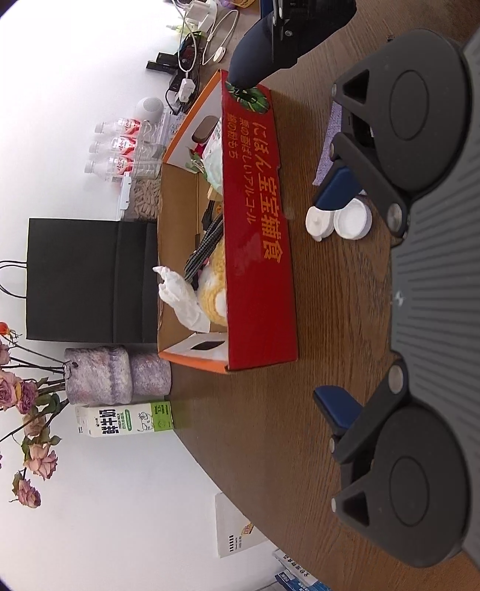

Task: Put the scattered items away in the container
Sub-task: 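Reach the left tool to a white cap and grasp it while the right tool holds the case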

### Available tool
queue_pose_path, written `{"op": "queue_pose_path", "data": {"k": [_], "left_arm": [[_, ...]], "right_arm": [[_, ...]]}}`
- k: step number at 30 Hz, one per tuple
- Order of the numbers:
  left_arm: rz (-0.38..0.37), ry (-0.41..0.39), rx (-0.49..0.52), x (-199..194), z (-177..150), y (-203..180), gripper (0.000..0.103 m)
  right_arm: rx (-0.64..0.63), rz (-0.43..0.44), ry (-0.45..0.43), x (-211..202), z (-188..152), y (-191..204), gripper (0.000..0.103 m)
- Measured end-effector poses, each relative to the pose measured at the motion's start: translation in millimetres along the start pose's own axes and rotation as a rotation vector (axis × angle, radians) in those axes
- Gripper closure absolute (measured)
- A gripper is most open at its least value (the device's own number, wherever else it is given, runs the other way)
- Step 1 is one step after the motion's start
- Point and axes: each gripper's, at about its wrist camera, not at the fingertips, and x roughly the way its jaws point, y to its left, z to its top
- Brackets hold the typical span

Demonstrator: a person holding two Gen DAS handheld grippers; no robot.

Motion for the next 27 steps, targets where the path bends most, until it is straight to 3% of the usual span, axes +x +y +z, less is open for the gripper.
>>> {"op": "queue_pose_path", "data": {"k": [8,12,16,21,24,26,27], "left_arm": [[-0.013,0.046,0.014,11.1,-6.4,-16.7,0.000],[-0.022,0.062,0.021,15.5,-6.6,-20.7,0.007],[-0.043,0.091,0.017,21.5,-7.5,-21.8,0.029],[-0.068,0.108,0.019,25.3,-9.0,-23.8,0.038],[-0.076,0.111,0.030,25.5,-9.8,-26.3,0.051],[-0.069,0.107,0.038,24.9,-9.6,-27.3,0.074],[-0.072,0.106,0.037,24.4,-9.4,-26.7,0.074]], "right_arm": [[-0.001,0.017,0.002,3.0,-9.2,-11.9,0.040],[-0.005,0.033,0.003,6.3,-11.6,-12.0,0.040],[-0.006,0.045,0.002,7.8,-12.7,-11.8,0.040],[-0.013,0.050,-0.006,6.8,-11.3,-10.4,0.040],[-0.012,0.050,-0.007,6.6,-11.5,-10.5,0.040],[-0.012,0.051,-0.007,6.5,-11.7,-10.4,0.040],[-0.012,0.051,-0.007,6.5,-12.0,-9.8,0.040]]}}
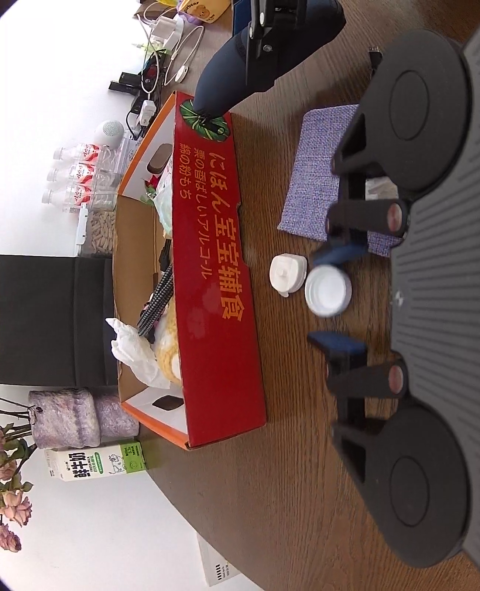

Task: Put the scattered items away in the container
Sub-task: 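Reach the left tool to a white cap and grasp it while the right tool holds the case, then carry the white cap and glasses case over the box with both tools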

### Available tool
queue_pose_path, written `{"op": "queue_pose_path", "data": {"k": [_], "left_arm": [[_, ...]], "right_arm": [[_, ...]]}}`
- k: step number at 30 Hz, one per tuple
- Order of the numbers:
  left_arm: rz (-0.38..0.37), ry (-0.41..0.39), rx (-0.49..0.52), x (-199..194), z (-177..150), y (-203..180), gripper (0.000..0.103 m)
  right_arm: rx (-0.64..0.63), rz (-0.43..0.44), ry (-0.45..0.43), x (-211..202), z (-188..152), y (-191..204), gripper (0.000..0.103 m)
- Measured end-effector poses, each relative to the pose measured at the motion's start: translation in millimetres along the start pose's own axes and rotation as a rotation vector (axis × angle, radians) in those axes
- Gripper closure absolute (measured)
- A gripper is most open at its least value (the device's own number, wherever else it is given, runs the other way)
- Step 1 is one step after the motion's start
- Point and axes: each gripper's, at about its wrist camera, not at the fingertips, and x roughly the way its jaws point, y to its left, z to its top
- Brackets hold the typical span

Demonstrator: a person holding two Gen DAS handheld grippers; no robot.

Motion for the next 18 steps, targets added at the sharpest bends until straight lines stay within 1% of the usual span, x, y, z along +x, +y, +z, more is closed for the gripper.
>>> {"op": "queue_pose_path", "data": {"k": [4,8,18], "left_arm": [[-0.015,-0.001,-0.003,-1.5,0.1,2.4,0.074],[-0.010,-0.010,-0.012,-4.5,1.6,5.1,0.074],[-0.005,-0.078,-0.019,-25.0,16.8,11.7,0.074]], "right_arm": [[-0.006,0.002,-0.002,-0.9,0.0,3.5,0.040],[-0.015,0.003,-0.011,-3.5,1.6,7.9,0.040],[-0.027,0.012,-0.050,-15.8,11.8,16.5,0.040]]}}
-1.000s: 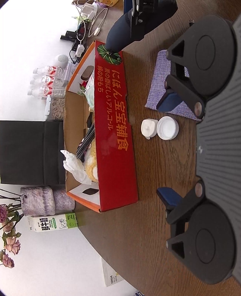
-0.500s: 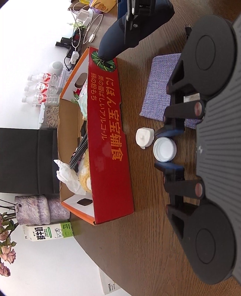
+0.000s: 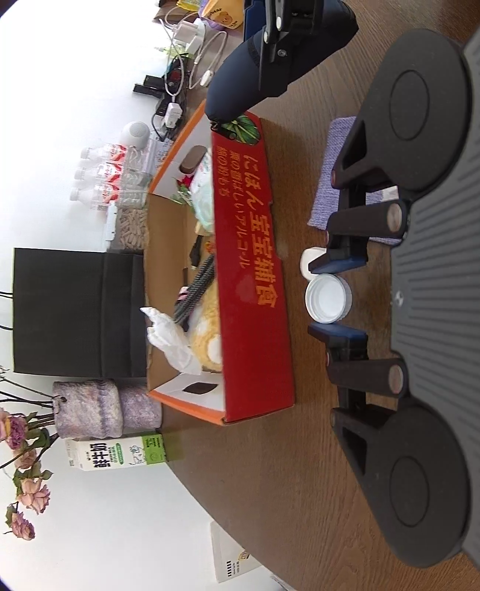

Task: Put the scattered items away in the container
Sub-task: 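Carry the white cap and glasses case over the box with both tools, then open the left tool to drop the cap into the box while the right tool drops the case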

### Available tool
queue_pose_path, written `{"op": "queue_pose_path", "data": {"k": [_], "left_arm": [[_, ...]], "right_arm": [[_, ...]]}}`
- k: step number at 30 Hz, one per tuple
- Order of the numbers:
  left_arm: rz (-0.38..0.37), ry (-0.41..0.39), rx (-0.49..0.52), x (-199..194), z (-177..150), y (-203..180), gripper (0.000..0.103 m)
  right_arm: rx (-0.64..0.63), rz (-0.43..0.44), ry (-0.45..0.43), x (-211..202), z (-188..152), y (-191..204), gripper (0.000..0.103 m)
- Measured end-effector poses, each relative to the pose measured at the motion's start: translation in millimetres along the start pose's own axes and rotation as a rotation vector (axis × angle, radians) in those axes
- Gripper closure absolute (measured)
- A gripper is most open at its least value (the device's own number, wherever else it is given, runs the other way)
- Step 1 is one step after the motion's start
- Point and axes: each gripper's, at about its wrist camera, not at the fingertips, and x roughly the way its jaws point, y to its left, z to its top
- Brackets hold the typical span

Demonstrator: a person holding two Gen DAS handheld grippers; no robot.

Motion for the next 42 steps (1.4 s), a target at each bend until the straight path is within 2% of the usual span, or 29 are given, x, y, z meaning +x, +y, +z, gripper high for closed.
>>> {"op": "queue_pose_path", "data": {"k": [11,19,30,36,42], "left_arm": [[-0.021,-0.130,0.010,-11.0,51.7,-3.3,0.074],[-0.048,-0.190,0.011,17.0,96.5,-8.2,0.074],[-0.019,-0.182,-0.008,97.2,142.3,1.5,0.074],[-0.006,-0.154,0.014,131.9,147.7,-0.6,0.074],[0.017,-0.145,0.044,138.8,142.2,-4.5,0.073]], "right_arm": [[-0.044,0.010,-0.083,-3.6,37.9,12.8,0.040],[-0.032,0.016,-0.125,25.3,77.1,13.6,0.040],[0.008,0.025,-0.116,113.7,120.4,4.8,0.040],[-0.003,0.016,-0.080,154.2,125.5,-6.2,0.040],[0.005,0.015,-0.023,174.5,121.3,-14.0,0.039]]}}
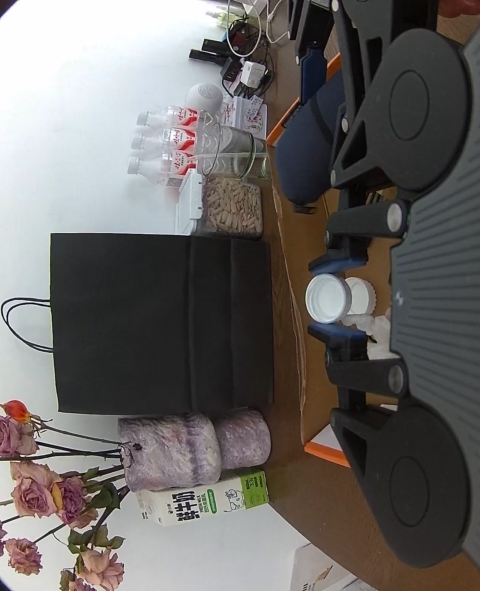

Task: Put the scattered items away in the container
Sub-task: 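Open the left tool to drop the cap into the box while the right tool drops the case, then withdraw both tools from the box toward the purple cloth and remaining items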

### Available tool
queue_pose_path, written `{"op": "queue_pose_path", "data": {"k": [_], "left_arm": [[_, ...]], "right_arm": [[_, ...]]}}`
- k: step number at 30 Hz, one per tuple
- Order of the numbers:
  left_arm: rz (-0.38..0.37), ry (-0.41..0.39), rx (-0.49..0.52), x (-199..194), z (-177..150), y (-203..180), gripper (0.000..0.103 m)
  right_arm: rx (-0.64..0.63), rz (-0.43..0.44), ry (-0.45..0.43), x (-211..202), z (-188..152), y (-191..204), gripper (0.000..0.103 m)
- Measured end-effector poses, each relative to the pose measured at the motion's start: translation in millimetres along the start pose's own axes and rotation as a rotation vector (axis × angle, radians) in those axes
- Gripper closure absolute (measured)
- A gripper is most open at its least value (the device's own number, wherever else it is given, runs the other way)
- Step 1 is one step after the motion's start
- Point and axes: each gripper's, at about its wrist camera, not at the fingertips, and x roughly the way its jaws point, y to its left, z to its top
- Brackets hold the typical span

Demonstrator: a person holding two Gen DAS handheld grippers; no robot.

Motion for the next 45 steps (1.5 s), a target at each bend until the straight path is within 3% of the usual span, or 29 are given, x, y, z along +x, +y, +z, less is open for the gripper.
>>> {"op": "queue_pose_path", "data": {"k": [2,3,4,5,7,8,10,31,45], "left_arm": [[0.009,-0.012,-0.004,-4.5,-0.6,0.7,0.071],[0.015,-0.023,-0.003,-8.4,-0.5,0.7,0.069],[0.028,-0.041,0.001,-13.4,0.4,0.4,0.058],[0.054,-0.062,0.002,-18.8,1.5,0.0,0.036],[0.121,-0.101,-0.002,-27.6,3.3,0.1,0.007],[0.134,-0.120,-0.005,-31.7,4.0,0.8,0.000],[0.117,-0.149,-0.026,-40.3,6.1,3.5,0.000],[0.119,-0.163,-0.068,-93.1,-7.9,3.1,0.000],[0.096,-0.153,-0.070,-156.2,-39.2,6.1,0.000]], "right_arm": [[0.007,-0.004,0.006,-0.3,-1.7,-1.8,0.037],[0.007,-0.005,0.005,-2.1,-1.9,-2.3,0.026],[0.004,-0.009,0.003,-4.3,-1.6,-2.5,0.017],[-0.002,-0.023,-0.008,-8.4,-1.5,-2.9,0.015],[0.001,-0.034,-0.027,-15.9,-0.4,-6.6,0.011],[0.017,-0.029,-0.031,-20.3,1.0,-10.8,0.009],[0.043,-0.016,-0.038,-26.7,1.4,-17.9,0.001],[0.008,-0.030,-0.064,-75.8,-14.3,-1.9,0.000],[0.025,-0.026,-0.062,-143.1,-57.4,11.2,0.000]]}}
